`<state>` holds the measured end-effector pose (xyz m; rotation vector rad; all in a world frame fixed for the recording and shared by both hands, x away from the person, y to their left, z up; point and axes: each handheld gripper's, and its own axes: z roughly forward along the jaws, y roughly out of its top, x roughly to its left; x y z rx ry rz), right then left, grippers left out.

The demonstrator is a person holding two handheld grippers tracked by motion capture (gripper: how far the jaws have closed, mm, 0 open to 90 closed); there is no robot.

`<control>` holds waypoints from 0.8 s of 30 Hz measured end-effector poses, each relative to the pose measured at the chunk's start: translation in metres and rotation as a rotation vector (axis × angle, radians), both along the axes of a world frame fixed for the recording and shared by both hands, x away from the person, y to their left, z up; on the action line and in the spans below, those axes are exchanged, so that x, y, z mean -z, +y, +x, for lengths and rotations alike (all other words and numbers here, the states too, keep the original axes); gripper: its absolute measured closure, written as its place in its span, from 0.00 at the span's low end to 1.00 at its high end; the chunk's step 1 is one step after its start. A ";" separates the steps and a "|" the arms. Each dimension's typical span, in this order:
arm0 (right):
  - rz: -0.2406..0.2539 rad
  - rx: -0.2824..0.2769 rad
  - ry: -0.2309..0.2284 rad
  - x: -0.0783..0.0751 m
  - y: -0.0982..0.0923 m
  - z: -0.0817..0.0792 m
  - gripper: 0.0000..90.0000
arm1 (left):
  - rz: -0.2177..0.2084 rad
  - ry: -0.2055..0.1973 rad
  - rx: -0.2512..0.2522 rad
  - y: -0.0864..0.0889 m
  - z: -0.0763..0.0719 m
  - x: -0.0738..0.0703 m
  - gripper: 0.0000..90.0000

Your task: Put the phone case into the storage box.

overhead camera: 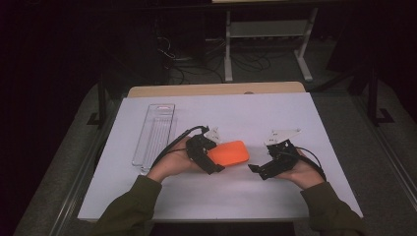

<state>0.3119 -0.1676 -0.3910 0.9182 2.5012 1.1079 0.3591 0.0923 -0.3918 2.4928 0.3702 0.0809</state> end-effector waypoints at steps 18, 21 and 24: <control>0.048 0.172 -0.001 0.021 0.001 -0.011 0.00 | -0.038 0.015 -0.090 0.004 0.005 -0.005 0.17; 0.041 0.173 -0.012 0.025 0.003 -0.012 0.00 | -0.020 0.012 -0.072 0.006 0.007 -0.006 0.17; 0.057 0.178 -0.026 0.026 0.004 -0.012 0.00 | -0.033 0.013 -0.080 0.005 0.007 -0.006 0.17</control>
